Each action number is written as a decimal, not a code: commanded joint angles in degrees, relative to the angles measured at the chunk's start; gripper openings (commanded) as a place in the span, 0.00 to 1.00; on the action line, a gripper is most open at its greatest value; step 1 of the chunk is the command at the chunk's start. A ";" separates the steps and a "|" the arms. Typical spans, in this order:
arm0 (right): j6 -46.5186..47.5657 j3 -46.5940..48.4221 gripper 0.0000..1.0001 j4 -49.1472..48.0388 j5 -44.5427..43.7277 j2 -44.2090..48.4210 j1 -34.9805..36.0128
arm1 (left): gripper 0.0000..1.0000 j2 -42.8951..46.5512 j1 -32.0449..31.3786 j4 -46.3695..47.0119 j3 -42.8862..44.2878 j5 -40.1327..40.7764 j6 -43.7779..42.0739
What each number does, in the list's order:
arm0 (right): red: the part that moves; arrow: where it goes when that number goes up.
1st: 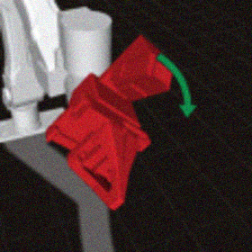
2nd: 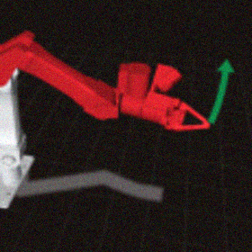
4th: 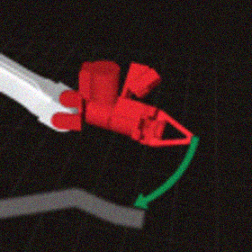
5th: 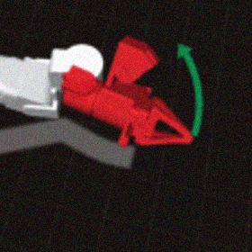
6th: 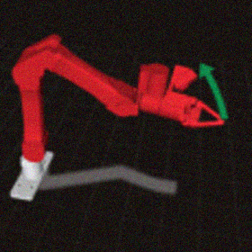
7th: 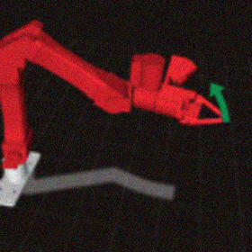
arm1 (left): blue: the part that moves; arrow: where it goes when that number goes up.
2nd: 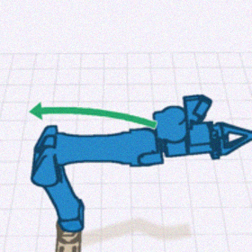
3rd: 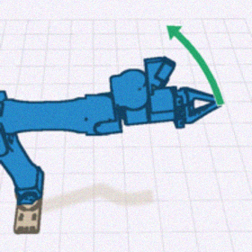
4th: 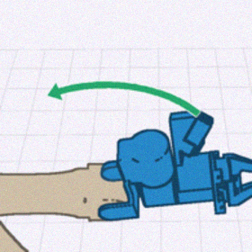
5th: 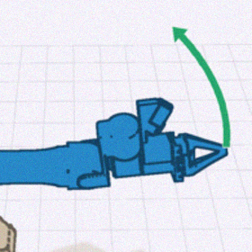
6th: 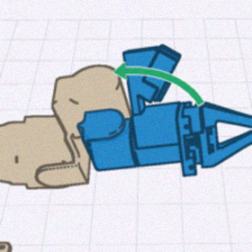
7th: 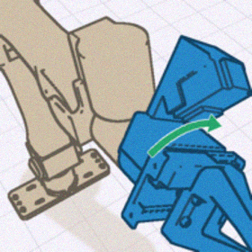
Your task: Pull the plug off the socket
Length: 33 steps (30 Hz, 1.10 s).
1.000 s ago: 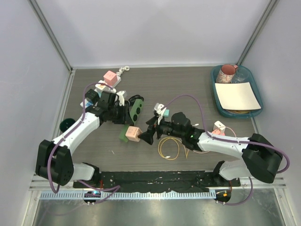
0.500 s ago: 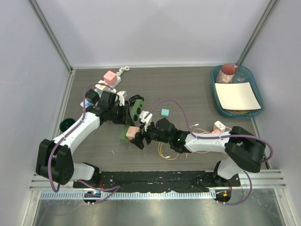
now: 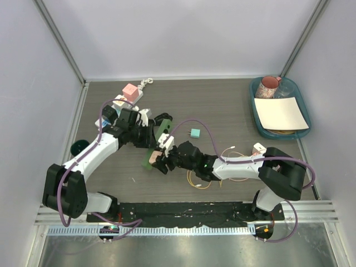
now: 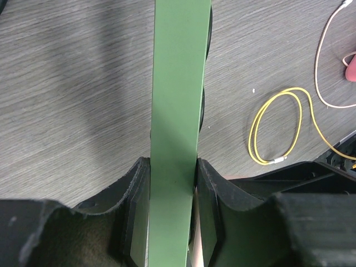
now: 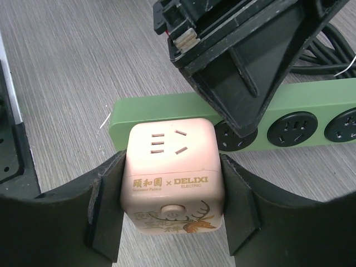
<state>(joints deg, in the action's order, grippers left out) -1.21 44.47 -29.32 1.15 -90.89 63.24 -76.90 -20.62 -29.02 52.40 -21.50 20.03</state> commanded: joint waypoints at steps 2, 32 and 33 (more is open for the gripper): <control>4.11 2.11 0.09 0.84 -3.34 0.45 2.14 | 0.00 0.26 -0.21 3.27 1.30 -0.49 -1.48; 5.17 -3.69 0.01 4.45 -4.31 9.94 3.47 | 0.00 -2.55 -2.23 -4.47 3.15 17.81 -5.44; 4.99 -3.77 0.01 4.71 -4.40 10.12 3.47 | 0.00 -2.46 -2.14 -4.56 3.23 17.80 -5.44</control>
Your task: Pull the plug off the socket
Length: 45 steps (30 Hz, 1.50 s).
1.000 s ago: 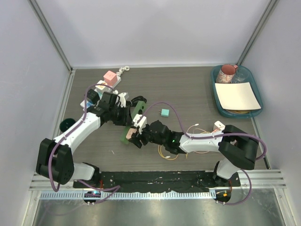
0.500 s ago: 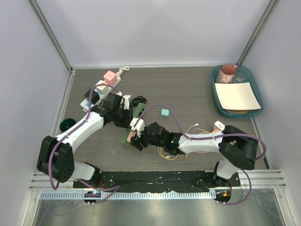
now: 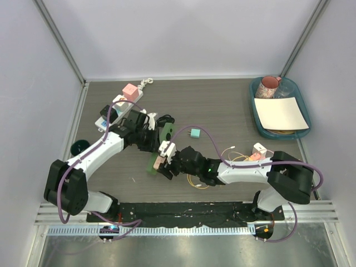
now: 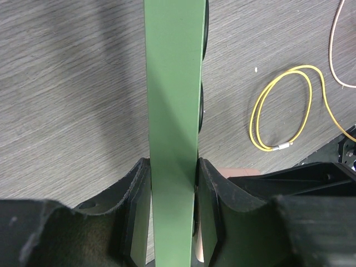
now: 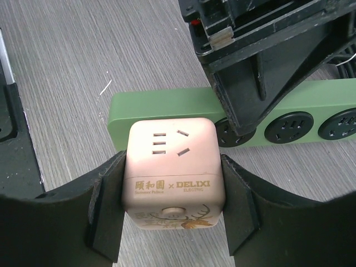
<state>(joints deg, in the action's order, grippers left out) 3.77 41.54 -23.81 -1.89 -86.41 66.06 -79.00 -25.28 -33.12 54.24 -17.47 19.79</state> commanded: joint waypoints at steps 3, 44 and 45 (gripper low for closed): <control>-2.35 -0.76 0.01 -0.27 -0.57 6.08 0.65 | 0.00 -0.10 2.43 -0.19 1.13 13.61 -5.20; 2.03 14.18 0.01 19.76 2.24 6.68 0.30 | 0.00 -5.37 -1.27 -4.05 2.19 29.78 -8.81; 2.03 13.66 0.01 19.94 2.68 7.48 0.29 | 0.00 -5.63 -1.27 -4.23 2.36 30.04 -8.81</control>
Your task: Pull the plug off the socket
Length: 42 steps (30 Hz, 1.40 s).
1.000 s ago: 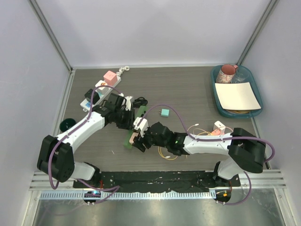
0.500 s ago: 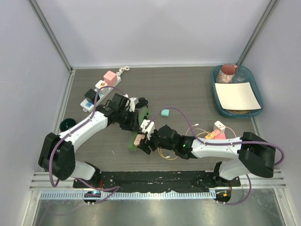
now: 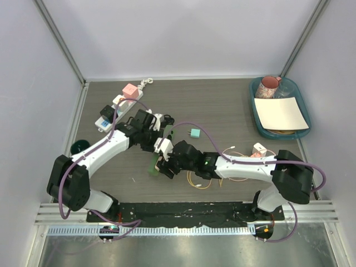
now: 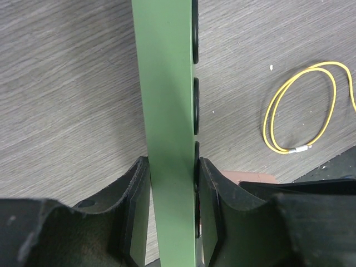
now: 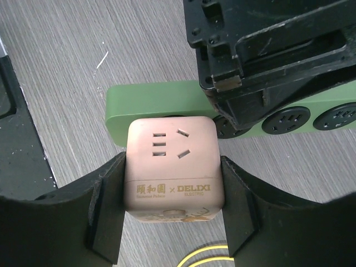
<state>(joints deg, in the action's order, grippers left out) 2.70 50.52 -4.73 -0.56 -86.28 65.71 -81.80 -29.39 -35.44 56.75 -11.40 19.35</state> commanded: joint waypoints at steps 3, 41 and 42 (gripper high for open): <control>1.79 1.08 0.01 0.78 2.93 10.51 0.64 | 0.00 -3.19 2.67 -2.44 0.20 26.25 -8.45; -3.92 -8.07 0.01 -0.89 -9.46 15.62 -9.88 | 0.00 -0.64 1.17 2.04 -0.33 17.03 -8.81; -4.89 -8.07 0.01 -1.07 -10.07 15.53 -11.38 | 0.00 -0.21 1.09 2.13 -0.33 15.20 -8.81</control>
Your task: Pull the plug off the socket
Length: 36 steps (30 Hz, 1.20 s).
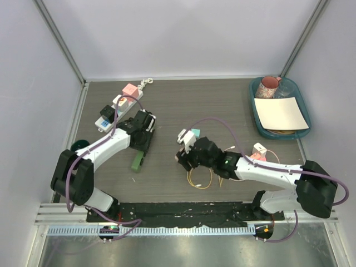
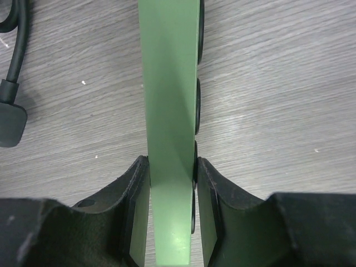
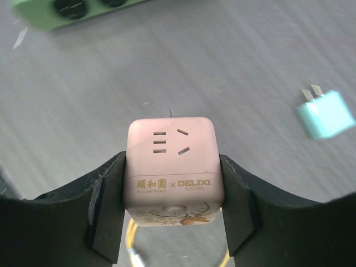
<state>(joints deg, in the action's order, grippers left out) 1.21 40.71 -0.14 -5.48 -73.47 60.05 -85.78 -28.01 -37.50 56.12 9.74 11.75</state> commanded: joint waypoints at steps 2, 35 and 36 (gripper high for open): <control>-3.76 2.09 0.01 -5.66 -4.72 1.50 -9.86 | 0.00 4.21 -0.29 4.88 0.22 -8.32 -1.29; -6.31 -4.41 0.16 -29.12 -16.23 -16.61 -13.73 | 0.00 4.39 -0.29 7.08 0.13 -20.19 0.56; -6.57 -4.50 0.18 -29.91 -16.06 -17.31 -14.26 | 0.00 4.22 -0.29 7.35 0.13 -20.54 0.56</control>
<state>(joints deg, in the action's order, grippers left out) -3.75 34.70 -25.06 -18.72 -88.58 47.20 -83.09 -28.05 -34.44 55.90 -6.46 12.03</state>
